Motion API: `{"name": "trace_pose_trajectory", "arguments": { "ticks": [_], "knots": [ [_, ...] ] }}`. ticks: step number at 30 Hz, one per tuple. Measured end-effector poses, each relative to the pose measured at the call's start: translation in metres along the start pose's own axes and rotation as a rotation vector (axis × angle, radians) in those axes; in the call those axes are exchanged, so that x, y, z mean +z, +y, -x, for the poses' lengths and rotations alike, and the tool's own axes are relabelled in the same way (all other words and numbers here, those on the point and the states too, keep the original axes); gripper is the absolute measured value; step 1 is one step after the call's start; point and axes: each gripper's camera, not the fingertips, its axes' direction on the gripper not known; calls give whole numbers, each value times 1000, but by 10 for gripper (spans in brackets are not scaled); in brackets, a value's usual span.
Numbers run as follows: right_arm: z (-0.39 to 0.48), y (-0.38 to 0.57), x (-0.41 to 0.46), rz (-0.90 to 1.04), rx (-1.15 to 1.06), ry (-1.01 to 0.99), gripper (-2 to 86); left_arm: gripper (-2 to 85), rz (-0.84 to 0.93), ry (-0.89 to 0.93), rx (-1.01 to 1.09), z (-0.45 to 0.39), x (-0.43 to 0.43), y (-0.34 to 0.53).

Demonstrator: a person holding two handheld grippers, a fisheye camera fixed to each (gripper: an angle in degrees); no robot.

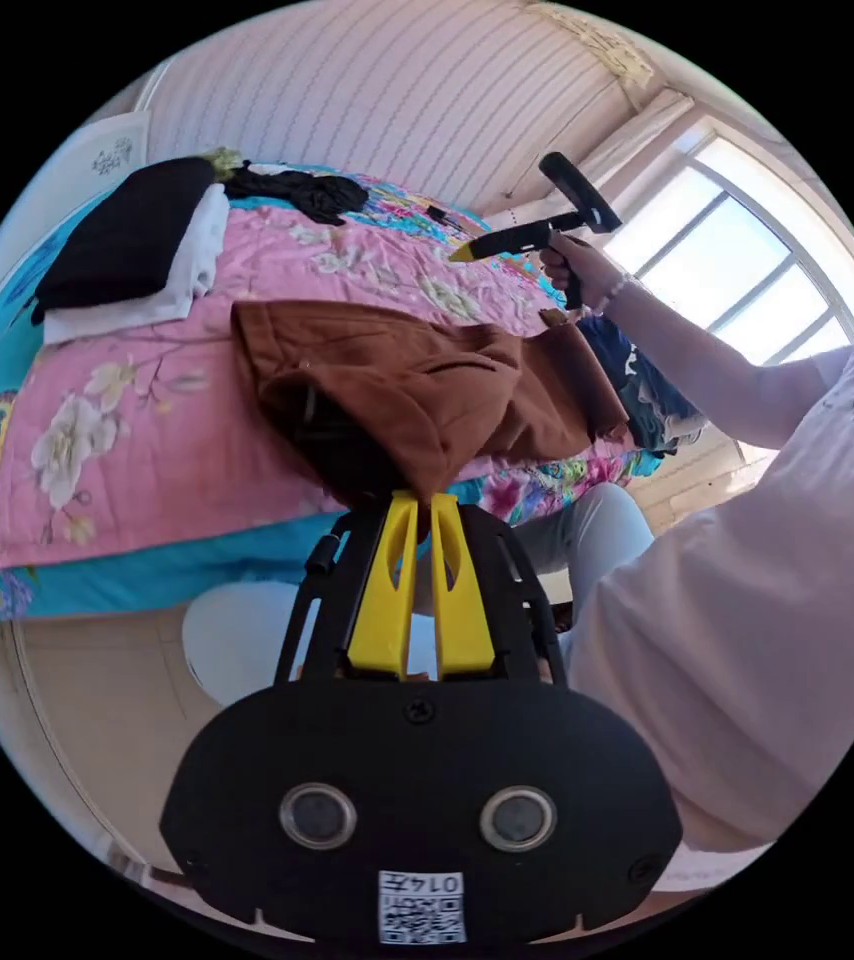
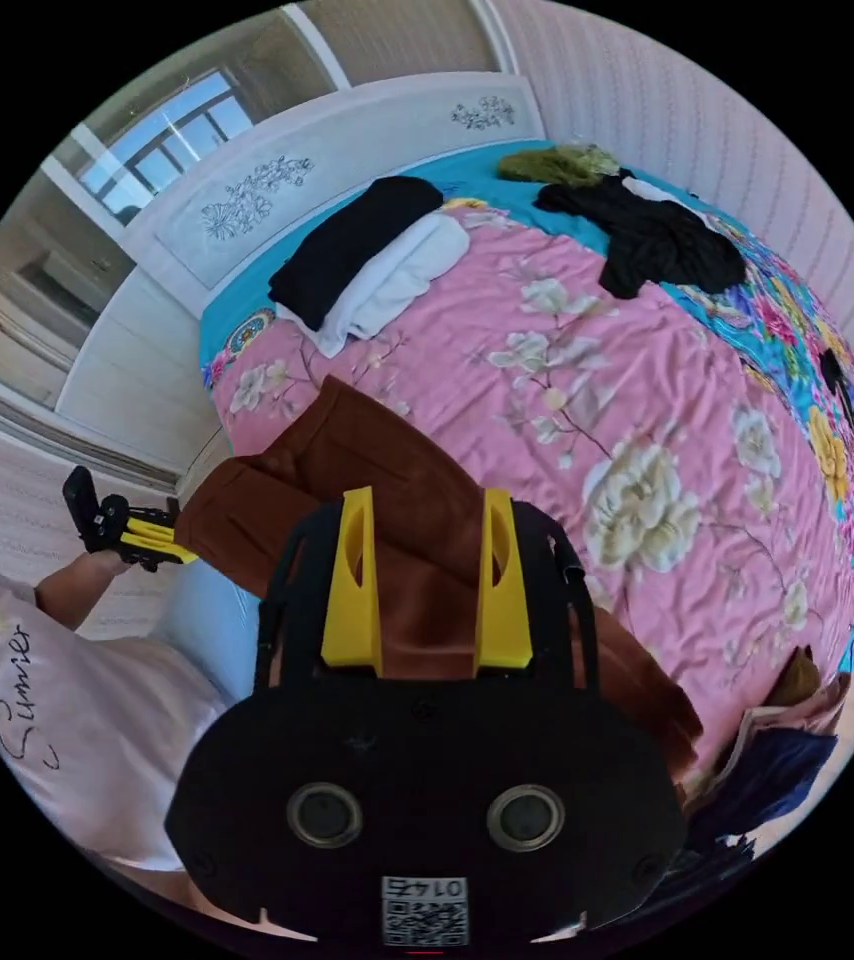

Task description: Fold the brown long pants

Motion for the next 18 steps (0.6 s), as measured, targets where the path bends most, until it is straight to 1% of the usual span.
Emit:
{"name": "trace_pose_trajectory", "arguments": {
  "ticks": [2, 4, 6, 7, 8, 9, 11, 14, 17, 18],
  "knots": [
    [21, -49, 42, 99, -71, 7, 159, -9, -12, 20, -96, 11, -3, 20],
    [35, -80, 88, 239, -119, 85, 154, -9, -74, 34, -147, 21, -15, 33],
    [39, -95, 138, 472, -162, 208, 132, -9, -94, 16, -127, 23, -25, 33],
    [39, -98, 137, 453, -156, 203, 125, -9, -107, -1, -94, 22, -31, 32],
    [36, -102, 128, 415, -143, 186, 91, -9, -115, -9, -78, 21, -35, 31],
    [31, -105, 119, 406, -132, 162, 39, -9, -136, -19, -50, 20, -42, 29],
    [25, -109, 98, 355, -132, 148, 24, -9, -225, -18, -33, 24, -62, 27],
    [17, -124, 60, 297, -120, 60, 12, -9, -323, -57, -67, 36, -88, 27],
    [34, -150, 22, 243, -224, 134, 7, -7, -478, -114, -130, 65, -144, 43],
    [45, -164, 5, 205, -281, 159, 6, -6, -498, -135, -144, 70, -155, 49]
  ]
}}
